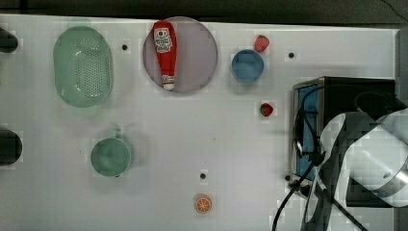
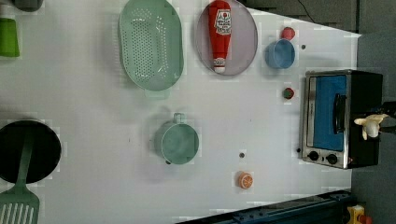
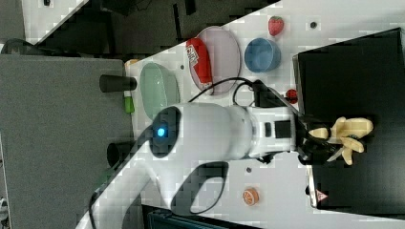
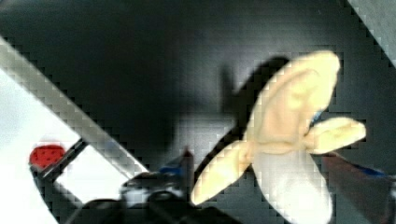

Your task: Pick banana from table and place on oven.

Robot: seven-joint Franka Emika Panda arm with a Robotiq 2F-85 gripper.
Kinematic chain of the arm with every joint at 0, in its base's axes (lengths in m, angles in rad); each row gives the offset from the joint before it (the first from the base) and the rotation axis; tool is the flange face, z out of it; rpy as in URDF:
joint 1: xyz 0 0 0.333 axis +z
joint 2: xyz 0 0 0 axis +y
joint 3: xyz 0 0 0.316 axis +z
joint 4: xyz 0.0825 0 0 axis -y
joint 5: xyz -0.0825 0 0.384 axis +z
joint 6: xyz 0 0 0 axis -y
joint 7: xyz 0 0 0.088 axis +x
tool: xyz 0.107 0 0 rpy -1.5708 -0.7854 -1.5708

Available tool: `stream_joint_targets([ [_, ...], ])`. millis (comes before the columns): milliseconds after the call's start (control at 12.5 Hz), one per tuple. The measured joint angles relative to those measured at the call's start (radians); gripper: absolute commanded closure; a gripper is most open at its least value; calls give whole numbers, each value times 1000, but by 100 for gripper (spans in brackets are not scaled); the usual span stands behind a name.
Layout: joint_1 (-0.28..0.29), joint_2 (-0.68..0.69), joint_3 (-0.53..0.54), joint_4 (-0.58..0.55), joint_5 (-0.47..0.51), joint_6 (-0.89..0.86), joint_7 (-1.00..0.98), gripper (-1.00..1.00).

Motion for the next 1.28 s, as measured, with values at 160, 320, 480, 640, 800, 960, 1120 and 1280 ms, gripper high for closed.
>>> stream_joint_targets([
  [160, 4, -38, 15, 30, -23, -62, -47, -100],
  [320, 4, -113, 50, 93, -50, -181, -78, -100],
  [480, 25, -211, 79, 177, -54, -344, -56, -100],
  [640, 33, -314, 140, 215, -24, -411, 50, -100],
  [800, 31, -385, 244, 216, -44, -450, 209, -100],
  [960, 25, -405, 378, 212, -60, -442, 382, -100],
  [1120, 64, -391, 482, 206, -61, -451, 570, -100],
  [1280, 105, -369, 567, 164, -28, -446, 711, -100],
])
